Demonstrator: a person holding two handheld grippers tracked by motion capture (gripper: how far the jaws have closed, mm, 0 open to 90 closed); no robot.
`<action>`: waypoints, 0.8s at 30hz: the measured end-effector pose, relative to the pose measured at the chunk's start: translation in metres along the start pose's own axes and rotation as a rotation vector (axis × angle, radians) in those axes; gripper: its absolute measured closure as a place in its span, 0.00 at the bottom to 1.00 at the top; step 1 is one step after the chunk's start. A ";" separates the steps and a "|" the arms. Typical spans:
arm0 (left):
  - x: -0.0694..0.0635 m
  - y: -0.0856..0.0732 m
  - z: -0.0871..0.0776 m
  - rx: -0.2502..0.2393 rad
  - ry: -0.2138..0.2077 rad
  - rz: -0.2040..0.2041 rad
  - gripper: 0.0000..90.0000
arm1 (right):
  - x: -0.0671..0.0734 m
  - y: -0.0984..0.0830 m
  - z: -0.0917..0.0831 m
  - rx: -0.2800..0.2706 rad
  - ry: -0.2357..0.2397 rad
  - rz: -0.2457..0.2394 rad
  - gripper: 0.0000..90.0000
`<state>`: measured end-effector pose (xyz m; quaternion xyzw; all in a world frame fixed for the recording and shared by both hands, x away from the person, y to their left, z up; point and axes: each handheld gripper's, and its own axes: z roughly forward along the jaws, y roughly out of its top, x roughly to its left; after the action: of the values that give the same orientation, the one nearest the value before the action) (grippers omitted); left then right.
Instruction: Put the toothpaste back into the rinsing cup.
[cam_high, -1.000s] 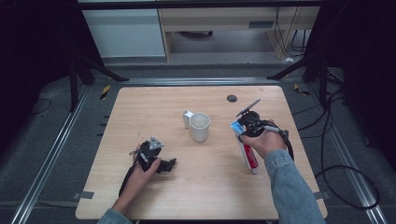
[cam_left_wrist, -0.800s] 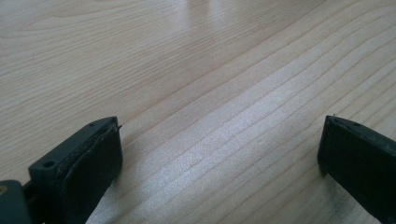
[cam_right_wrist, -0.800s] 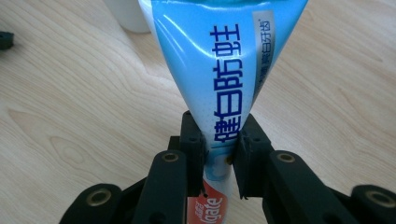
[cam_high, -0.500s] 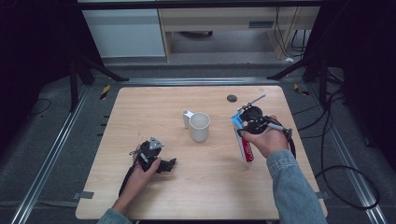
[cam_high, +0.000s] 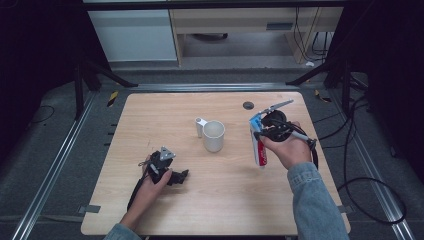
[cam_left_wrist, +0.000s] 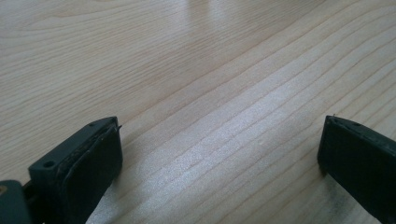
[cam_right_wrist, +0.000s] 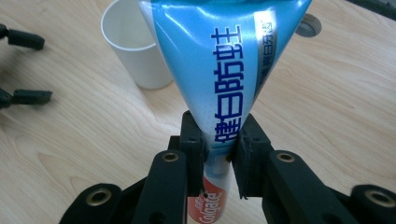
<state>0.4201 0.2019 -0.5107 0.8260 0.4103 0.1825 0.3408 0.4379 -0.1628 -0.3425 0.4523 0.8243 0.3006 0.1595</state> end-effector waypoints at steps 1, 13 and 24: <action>0.000 0.000 0.000 0.000 0.000 0.000 0.00 | 0.000 0.000 0.000 -0.011 0.002 -0.001 0.84; 0.000 0.000 0.000 0.002 -0.001 -0.001 0.00 | 0.000 -0.003 0.004 -0.153 0.017 0.030 0.84; 0.000 0.000 0.000 0.002 -0.001 -0.001 0.00 | 0.002 -0.007 0.008 -0.258 0.021 0.040 0.84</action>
<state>0.4200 0.2019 -0.5107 0.8262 0.4108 0.1814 0.3402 0.4362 -0.1615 -0.3531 0.4411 0.7712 0.4121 0.2018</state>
